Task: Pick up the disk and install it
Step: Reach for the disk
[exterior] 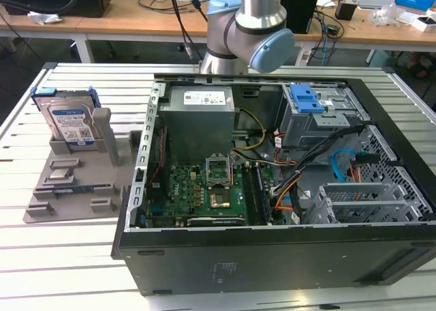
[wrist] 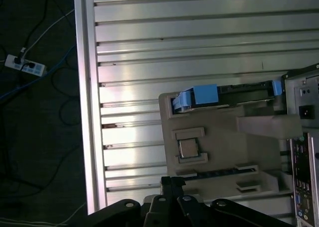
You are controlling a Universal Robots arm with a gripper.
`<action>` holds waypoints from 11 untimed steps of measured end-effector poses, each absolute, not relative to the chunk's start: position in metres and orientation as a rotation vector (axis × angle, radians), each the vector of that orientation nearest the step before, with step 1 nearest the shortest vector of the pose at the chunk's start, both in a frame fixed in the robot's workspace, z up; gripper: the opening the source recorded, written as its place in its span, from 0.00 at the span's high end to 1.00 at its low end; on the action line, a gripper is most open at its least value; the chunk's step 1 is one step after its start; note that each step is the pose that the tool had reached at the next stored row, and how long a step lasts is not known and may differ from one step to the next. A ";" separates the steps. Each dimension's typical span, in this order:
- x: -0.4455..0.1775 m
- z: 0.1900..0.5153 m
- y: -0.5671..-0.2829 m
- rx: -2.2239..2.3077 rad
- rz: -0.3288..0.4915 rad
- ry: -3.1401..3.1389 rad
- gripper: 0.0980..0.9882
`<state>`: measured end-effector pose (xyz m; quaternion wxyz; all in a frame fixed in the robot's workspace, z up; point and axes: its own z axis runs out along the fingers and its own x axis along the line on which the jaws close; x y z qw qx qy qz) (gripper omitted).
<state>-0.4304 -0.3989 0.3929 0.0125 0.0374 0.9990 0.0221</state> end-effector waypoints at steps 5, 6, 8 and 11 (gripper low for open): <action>-0.433 0.393 -0.399 0.116 0.069 3.114 0.99; -0.433 0.393 -0.399 0.116 0.069 3.114 0.99; -0.433 0.393 -0.399 0.117 0.069 3.114 0.99; -0.429 0.393 -0.399 0.117 0.069 3.114 0.99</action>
